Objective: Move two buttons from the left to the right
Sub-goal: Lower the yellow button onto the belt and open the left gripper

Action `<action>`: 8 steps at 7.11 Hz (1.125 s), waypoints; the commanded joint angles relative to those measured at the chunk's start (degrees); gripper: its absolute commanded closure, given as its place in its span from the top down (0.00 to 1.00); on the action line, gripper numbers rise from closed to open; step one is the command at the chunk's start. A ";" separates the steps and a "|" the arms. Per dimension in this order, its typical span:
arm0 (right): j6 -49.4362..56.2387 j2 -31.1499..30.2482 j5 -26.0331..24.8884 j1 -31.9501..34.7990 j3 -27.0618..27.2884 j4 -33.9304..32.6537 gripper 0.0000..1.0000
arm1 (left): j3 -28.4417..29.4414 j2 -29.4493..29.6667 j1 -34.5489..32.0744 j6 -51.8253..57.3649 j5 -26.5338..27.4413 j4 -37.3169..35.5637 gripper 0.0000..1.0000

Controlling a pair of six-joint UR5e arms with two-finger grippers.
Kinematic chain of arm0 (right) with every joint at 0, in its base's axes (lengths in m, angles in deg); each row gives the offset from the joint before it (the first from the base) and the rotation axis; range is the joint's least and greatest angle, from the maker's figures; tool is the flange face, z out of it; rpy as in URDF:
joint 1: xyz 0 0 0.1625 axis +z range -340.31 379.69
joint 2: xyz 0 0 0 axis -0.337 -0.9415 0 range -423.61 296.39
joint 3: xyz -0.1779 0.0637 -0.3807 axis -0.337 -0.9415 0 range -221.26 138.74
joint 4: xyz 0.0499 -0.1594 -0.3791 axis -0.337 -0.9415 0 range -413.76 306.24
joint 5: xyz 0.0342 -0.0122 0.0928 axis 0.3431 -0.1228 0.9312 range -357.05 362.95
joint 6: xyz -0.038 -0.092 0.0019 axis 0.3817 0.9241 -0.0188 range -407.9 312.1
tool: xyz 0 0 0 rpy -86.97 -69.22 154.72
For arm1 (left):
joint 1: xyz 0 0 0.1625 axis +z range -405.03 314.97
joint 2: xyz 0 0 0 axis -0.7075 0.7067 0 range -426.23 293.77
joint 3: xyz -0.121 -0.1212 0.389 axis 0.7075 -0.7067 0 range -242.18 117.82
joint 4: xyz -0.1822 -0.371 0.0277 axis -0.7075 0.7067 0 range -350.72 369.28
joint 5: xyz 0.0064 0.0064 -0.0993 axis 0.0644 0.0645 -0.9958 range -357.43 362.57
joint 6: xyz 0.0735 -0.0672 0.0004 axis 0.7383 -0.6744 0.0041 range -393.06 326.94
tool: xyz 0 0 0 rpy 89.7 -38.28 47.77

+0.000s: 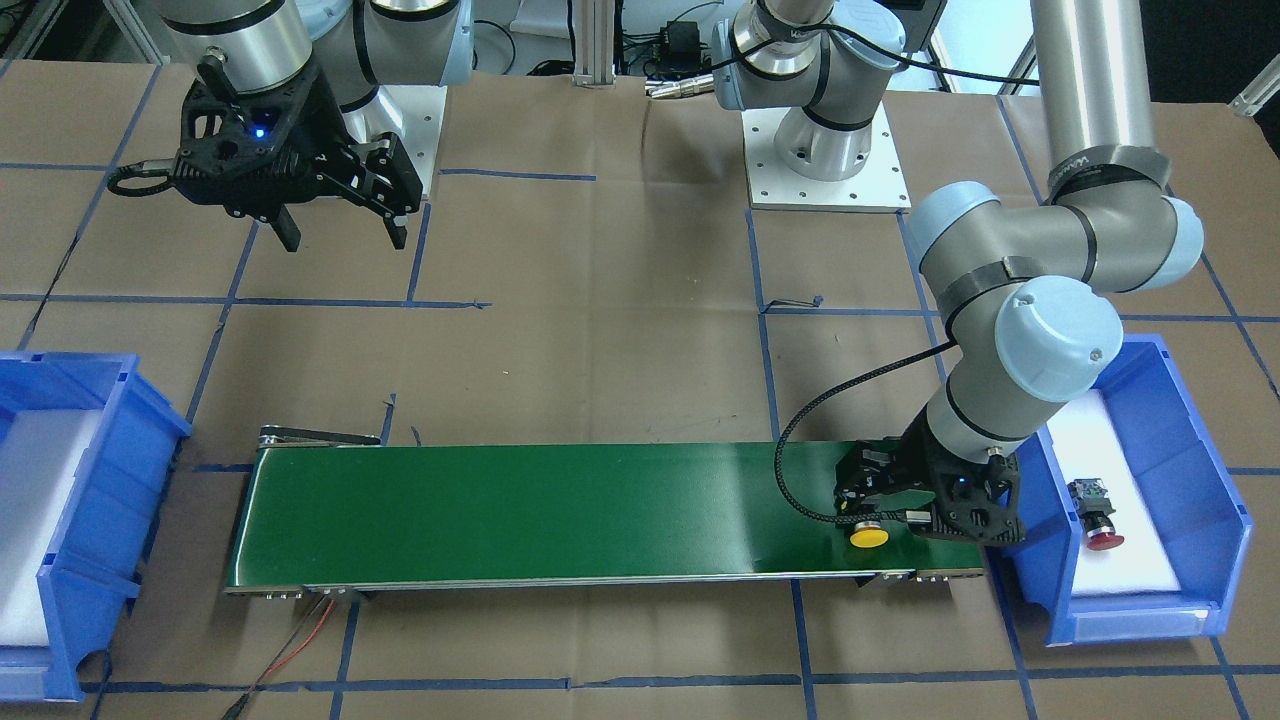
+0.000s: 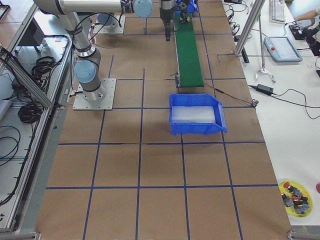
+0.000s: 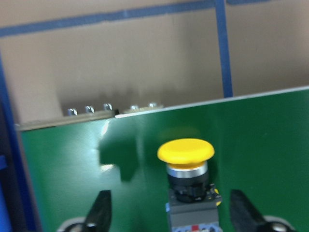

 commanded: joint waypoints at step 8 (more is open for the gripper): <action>0.00 0.09 0.00 0.00 0.10 -0.03 1.00 | 14.72 -5.46 10.10 9.01 0.36 22.04 1.00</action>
